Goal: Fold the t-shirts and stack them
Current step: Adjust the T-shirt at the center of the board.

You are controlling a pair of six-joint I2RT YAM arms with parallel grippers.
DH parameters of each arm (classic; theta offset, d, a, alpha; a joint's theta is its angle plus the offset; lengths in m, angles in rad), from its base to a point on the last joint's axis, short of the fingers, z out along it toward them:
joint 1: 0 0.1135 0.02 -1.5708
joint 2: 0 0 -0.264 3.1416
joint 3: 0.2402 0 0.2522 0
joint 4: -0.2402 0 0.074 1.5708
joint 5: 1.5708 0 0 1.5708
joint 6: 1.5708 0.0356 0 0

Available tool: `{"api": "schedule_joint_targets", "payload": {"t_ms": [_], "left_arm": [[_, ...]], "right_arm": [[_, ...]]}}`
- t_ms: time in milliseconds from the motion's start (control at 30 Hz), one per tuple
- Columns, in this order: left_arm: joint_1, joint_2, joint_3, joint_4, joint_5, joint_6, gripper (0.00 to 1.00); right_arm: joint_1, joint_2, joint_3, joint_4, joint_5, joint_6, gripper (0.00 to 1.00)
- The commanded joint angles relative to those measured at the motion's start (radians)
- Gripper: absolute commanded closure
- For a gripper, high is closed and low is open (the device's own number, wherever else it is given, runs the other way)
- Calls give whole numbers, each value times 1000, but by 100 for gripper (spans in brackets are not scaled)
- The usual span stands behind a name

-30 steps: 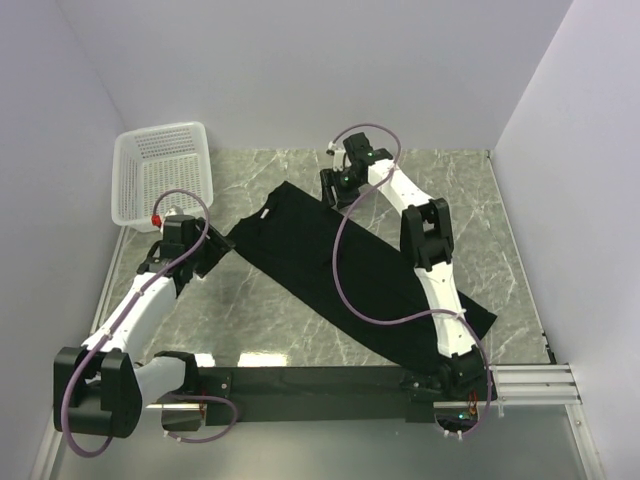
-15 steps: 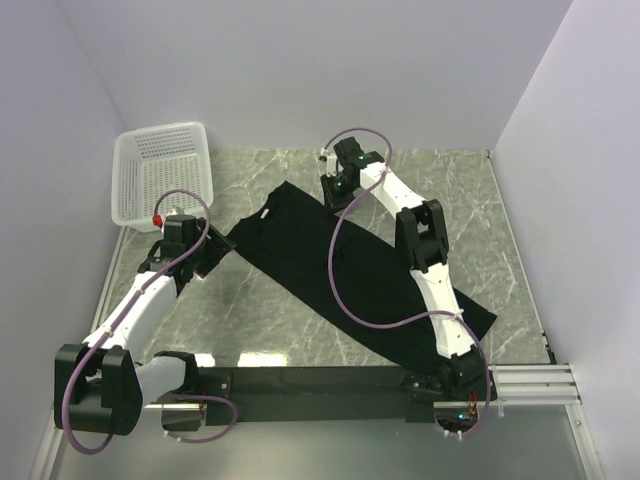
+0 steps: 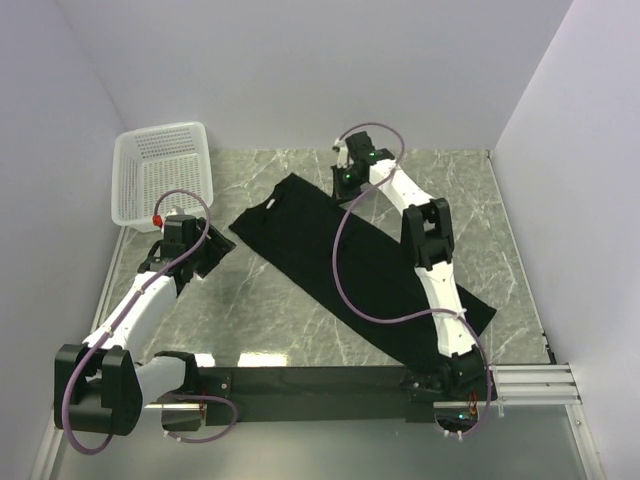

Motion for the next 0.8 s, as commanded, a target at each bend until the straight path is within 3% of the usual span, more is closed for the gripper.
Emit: {"api": "schedule_joint_targets", "payload": {"t_ms": [0, 633, 700, 733, 767], "left_arm": [[4, -19, 22, 22, 6, -5, 32], [4, 48, 45, 78, 73, -5, 32], [3, 54, 45, 107, 107, 1, 32], [3, 54, 41, 121, 124, 4, 32], [3, 54, 37, 140, 142, 14, 32]], "right_arm": [[-64, -5, 69, 127, 64, 90, 100], [-225, -39, -41, 269, 305, 333, 100], [-228, -45, -47, 266, 285, 328, 93], [-233, -62, -64, 267, 273, 322, 77], [-234, -74, -73, 269, 250, 312, 69]]}}
